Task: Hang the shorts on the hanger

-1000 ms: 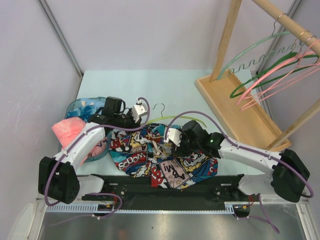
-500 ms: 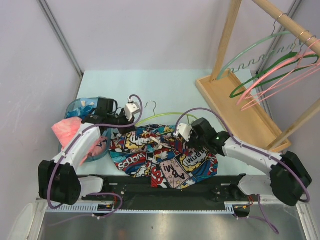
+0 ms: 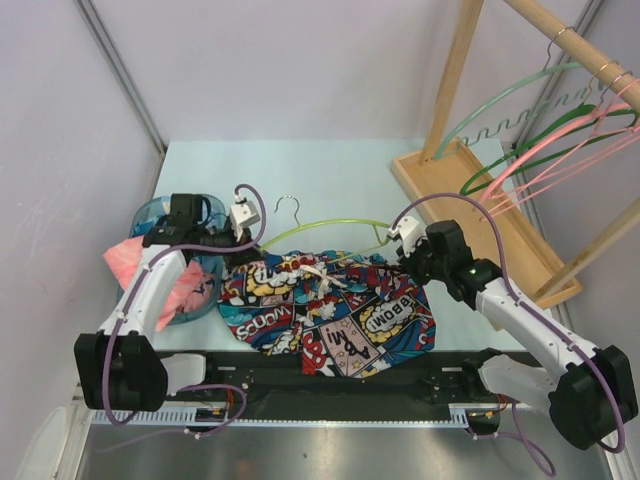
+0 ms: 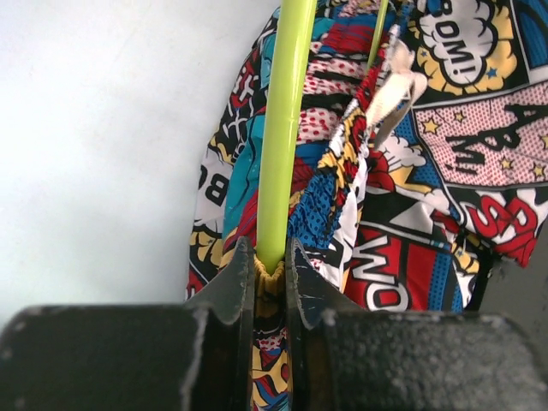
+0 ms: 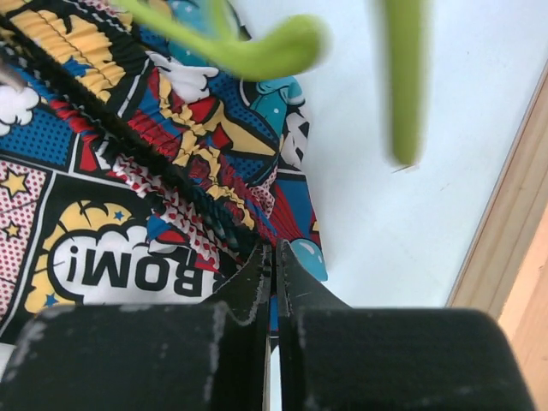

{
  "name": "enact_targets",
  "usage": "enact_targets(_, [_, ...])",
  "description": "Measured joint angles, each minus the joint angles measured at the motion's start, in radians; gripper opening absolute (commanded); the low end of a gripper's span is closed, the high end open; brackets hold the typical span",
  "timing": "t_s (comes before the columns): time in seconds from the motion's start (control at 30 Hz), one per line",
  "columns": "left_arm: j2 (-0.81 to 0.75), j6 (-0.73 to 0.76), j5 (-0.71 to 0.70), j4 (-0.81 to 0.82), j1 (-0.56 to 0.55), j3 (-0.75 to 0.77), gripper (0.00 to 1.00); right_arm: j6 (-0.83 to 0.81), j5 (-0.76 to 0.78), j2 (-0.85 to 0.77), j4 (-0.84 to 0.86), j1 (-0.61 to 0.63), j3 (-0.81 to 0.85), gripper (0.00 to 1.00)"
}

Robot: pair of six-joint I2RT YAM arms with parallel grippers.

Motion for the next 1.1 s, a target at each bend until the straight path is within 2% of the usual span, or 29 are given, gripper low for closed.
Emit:
enact_targets(0.17, [-0.047,0.179,0.045,-0.080,0.045,-0.011,0.00,0.058,-0.006,0.001,0.009,-0.019,0.000,0.00])
enact_targets(0.4, [-0.113,0.341,0.039,-0.122,0.068,-0.076,0.00,0.116,-0.008,0.001,0.009,-0.019,0.000,0.00])
enact_targets(0.8, [-0.113,0.415,-0.061,-0.085,0.059,-0.098,0.00,0.132,-0.027,-0.029,-0.008,-0.017,0.013,0.00])
enact_targets(1.1, [-0.111,0.427,-0.230,0.001,-0.099,-0.107,0.00,0.131,0.026,-0.029,-0.035,0.087,0.047,0.00])
